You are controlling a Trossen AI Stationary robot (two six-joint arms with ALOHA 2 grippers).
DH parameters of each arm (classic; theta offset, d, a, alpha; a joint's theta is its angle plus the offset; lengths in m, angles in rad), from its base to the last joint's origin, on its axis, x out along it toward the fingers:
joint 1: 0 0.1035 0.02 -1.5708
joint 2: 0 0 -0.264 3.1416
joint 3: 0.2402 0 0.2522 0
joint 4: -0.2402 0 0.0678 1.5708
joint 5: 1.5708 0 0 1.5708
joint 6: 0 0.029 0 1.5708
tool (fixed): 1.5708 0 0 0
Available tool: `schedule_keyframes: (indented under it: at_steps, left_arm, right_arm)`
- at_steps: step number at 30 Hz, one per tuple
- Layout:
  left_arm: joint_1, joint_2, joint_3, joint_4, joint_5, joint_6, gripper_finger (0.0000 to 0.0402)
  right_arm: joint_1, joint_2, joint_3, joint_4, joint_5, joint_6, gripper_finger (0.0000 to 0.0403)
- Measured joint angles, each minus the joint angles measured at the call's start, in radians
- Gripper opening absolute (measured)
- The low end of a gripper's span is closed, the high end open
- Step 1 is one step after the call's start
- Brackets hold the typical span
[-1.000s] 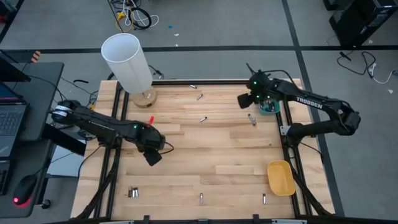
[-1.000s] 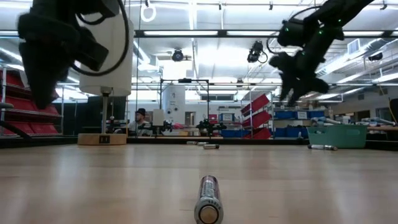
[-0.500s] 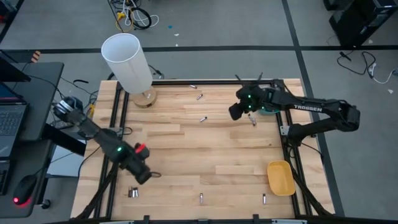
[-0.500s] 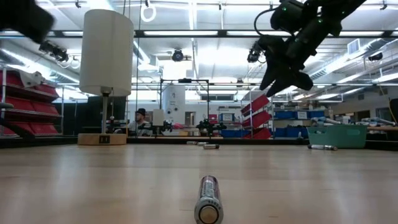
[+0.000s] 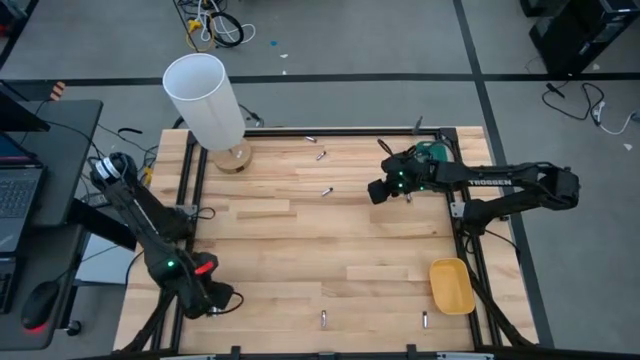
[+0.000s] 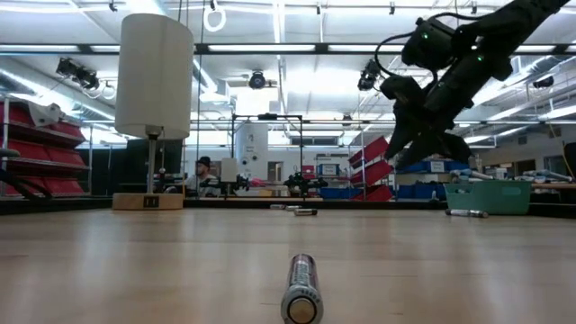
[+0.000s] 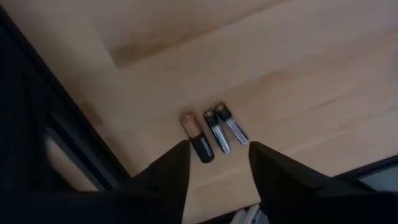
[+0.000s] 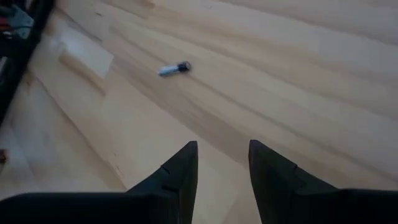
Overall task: Sort batteries
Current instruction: Put the black battery into the blue bin
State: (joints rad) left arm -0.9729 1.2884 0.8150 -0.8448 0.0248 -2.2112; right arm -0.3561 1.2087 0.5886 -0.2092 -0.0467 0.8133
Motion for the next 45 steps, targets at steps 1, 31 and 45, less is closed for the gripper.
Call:
schedule_keyframes:
  at_steps: [1,31,45]
  left_arm:
    - [-0.011,0.000,-0.015,0.034,0.000,-0.015,0.0193]
    - [-0.075,0.185,-0.020,0.071,0.109,0.009,0.0190]
    - [-0.032,0.183,0.016,0.097,0.142,0.009,0.0190]
  right_arm:
    - [0.000,0.000,-0.005,-0.003,-0.002,0.006,0.0128]
    - [0.067,0.000,-0.011,0.014,-0.006,0.086,0.0128]
    - [0.067,0.000,-0.011,0.014,0.001,0.083,0.0128]
